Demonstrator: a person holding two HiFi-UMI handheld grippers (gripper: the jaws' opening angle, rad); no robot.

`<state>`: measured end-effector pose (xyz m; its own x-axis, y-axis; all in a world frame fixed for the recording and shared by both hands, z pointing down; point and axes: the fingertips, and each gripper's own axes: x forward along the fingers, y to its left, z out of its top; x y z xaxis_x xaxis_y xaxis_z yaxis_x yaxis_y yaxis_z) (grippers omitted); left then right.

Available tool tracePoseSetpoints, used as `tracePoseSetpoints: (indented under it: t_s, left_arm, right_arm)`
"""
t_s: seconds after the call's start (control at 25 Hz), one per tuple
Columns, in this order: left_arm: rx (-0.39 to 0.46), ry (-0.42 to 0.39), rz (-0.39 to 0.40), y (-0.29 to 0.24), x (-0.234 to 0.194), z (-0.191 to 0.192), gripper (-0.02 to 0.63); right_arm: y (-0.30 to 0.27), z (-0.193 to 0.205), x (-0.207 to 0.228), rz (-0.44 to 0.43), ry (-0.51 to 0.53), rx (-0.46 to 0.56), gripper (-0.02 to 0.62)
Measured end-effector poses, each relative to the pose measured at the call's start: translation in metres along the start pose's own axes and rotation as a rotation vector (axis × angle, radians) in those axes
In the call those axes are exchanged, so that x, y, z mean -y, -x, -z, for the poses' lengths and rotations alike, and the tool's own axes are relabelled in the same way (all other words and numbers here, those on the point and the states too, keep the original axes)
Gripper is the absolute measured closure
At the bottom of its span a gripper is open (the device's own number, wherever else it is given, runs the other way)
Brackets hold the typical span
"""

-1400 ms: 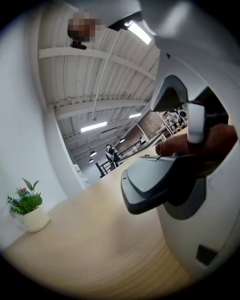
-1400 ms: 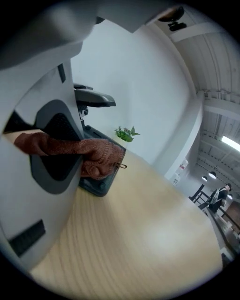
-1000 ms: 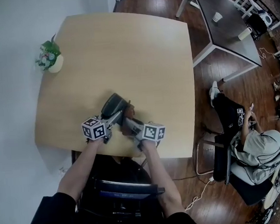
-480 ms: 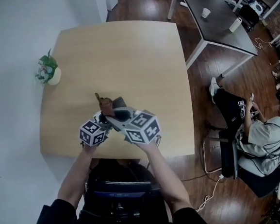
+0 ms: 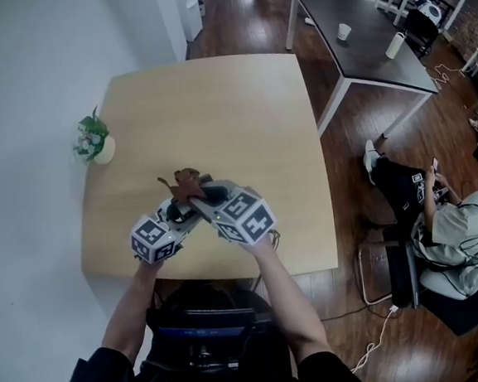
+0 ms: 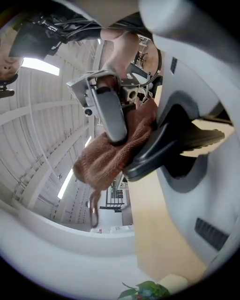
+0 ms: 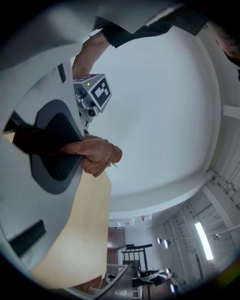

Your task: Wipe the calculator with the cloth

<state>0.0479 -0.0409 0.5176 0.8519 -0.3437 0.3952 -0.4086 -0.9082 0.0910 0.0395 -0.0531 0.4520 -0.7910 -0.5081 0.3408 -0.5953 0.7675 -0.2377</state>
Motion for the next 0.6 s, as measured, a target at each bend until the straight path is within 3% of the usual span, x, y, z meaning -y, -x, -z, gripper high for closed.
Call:
tracePoseSetpoints:
  t_s: [0.2,0.28,0.36,0.48,0.6]
  left_arm:
    - [0.018,-0.005,0.002,0.007,0.008,-0.005,0.475]
    - [0.024,-0.013,0.004,0.009,0.012,-0.008,0.474]
    - [0.023,-0.032,-0.001,0.012,0.016,-0.011,0.475]
    - [0.006,-0.077,-0.013,0.013,0.021,-0.012,0.475]
    - [-0.007,-0.140,-0.018,0.015,0.035,-0.020,0.474]
  right_arm:
    - [0.043,0.014,0.050,0.204,-0.022,-0.020,0.528]
    - [0.060,0.009,0.051,0.244,-0.029,-0.004,0.528]
    - [0.067,-0.006,0.032,0.215,-0.022,0.040,0.528]
    - [0.055,-0.031,-0.028,0.055,0.002,0.120,0.528]
    - [0.033,-0.036,-0.078,-0.055,0.089,0.097,0.528]
